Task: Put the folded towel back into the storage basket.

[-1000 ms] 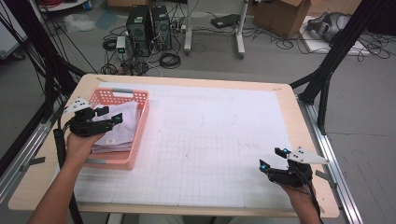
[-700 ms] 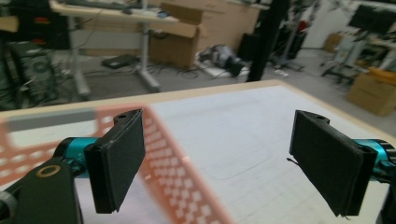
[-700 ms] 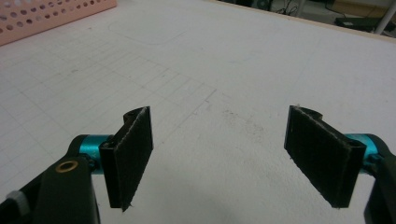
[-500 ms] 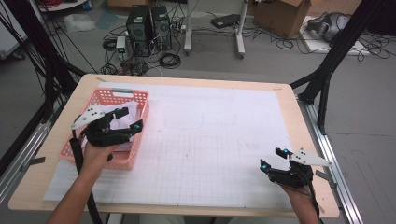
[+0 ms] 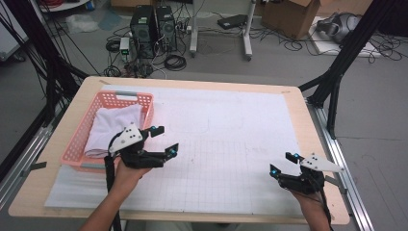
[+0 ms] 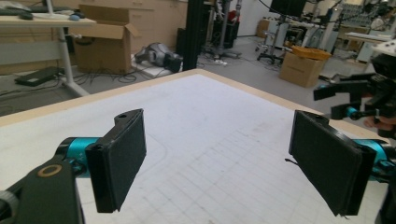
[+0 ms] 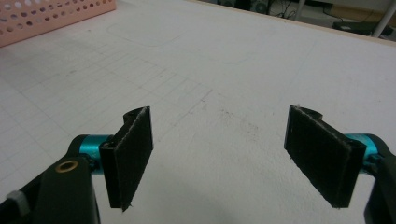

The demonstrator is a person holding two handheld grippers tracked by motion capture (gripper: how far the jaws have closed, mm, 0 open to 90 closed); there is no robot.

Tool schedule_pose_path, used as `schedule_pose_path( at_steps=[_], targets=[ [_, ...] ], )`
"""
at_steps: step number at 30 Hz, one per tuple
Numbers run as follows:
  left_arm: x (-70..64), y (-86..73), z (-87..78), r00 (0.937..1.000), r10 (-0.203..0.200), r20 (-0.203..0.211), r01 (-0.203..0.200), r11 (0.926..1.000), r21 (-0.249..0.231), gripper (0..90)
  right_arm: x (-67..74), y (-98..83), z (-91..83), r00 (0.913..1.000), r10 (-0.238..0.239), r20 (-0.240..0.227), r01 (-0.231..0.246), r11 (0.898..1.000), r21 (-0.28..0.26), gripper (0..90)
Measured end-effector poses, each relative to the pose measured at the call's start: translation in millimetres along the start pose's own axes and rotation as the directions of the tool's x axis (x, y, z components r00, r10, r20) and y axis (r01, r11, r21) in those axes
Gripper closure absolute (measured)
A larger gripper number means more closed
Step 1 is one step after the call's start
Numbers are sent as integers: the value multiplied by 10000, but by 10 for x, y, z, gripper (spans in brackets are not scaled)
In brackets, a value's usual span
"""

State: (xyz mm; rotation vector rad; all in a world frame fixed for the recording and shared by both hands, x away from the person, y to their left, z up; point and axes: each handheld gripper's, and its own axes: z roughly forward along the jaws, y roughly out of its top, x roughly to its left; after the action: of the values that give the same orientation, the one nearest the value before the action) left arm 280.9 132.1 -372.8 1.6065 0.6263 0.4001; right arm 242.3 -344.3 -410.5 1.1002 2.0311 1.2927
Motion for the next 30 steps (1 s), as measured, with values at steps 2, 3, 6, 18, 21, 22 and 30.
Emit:
schedule_pose_path(
  at_steps=[2,3,6,18,21,22,30],
  targets=[
    [-72,-87,57,9998,-88,198,88,10000,35,193,5,0,4,10000,-26,-16,26,10000,-3,227],
    [-108,-136,89,9995,-143,284,140,9998,117,193,12,1,1,10000,-9,-17,9,10000,8,226],
    [-194,-272,181,9987,-151,481,131,9990,421,192,33,-2,-4,10000,-20,-44,20,10000,18,226],
    [-254,-470,279,9983,-233,527,195,9972,728,200,69,-11,-15,10000,-65,-6,65,10000,49,226],
    [-240,-477,268,9985,-214,512,175,9970,754,201,78,-16,-14,10000,-92,28,92,9999,54,226],
    [-232,-485,265,9985,-275,479,238,9968,758,203,75,-18,-12,9999,-109,24,109,9999,37,226],
    [-195,-499,238,9988,-362,344,337,9970,699,204,83,-22,-6,10000,-99,-7,99,9999,85,226]
  ],
)
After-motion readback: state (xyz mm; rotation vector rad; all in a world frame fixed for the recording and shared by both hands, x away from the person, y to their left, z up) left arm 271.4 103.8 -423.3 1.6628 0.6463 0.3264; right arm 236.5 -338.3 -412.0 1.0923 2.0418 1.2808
